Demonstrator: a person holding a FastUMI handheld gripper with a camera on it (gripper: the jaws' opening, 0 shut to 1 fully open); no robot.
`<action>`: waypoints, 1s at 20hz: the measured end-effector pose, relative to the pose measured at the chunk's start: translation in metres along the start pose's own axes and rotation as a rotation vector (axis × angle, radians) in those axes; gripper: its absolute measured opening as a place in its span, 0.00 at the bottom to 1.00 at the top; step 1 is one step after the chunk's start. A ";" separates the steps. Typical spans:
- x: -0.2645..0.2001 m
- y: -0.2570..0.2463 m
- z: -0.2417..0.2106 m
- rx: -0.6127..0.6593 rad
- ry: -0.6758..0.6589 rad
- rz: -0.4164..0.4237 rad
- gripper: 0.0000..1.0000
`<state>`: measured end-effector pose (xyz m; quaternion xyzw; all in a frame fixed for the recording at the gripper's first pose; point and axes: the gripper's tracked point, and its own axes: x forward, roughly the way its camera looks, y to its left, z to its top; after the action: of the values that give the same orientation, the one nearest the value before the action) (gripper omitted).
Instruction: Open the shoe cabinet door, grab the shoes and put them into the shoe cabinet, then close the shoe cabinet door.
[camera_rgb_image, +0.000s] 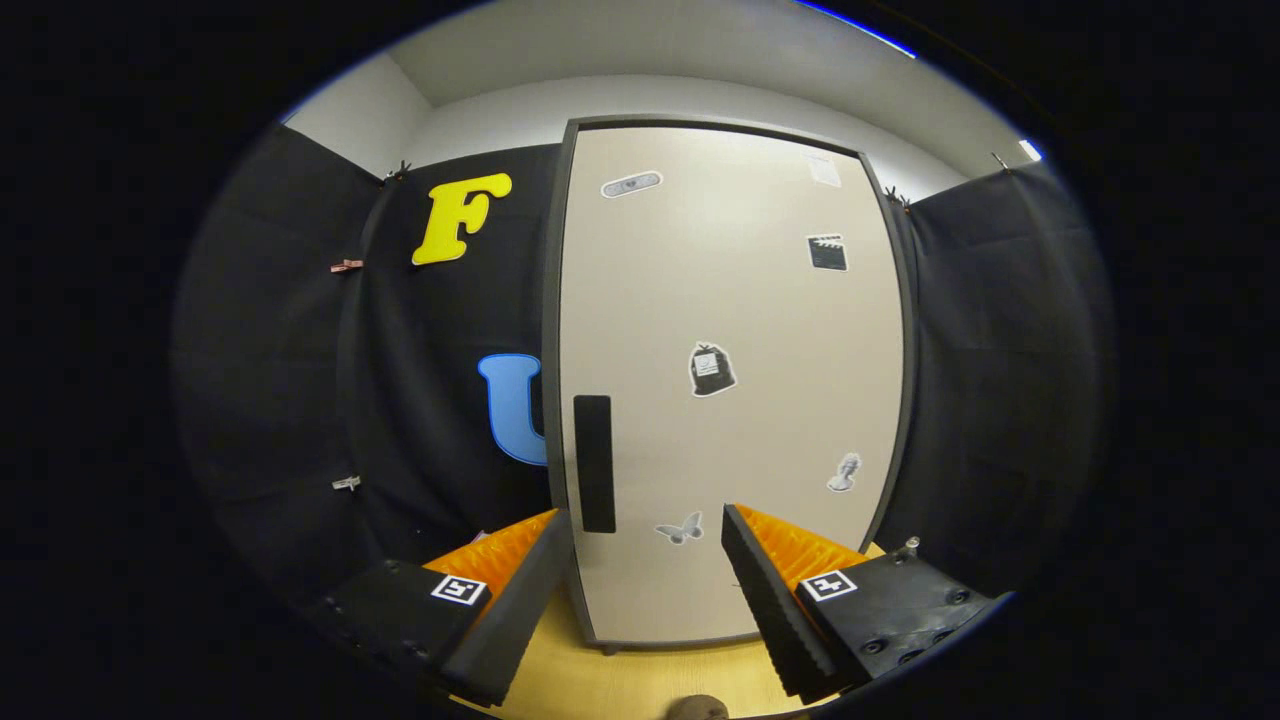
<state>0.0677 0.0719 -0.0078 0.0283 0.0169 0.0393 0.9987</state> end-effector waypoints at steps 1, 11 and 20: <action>0.008 0.004 -0.002 -0.003 0.008 -0.002 0.98; 0.083 0.025 -0.017 0.007 0.026 -0.035 0.98; 0.115 0.025 -0.018 0.014 0.010 -0.068 0.96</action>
<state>0.1794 0.1065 -0.0281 0.0346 0.0232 0.0052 0.9991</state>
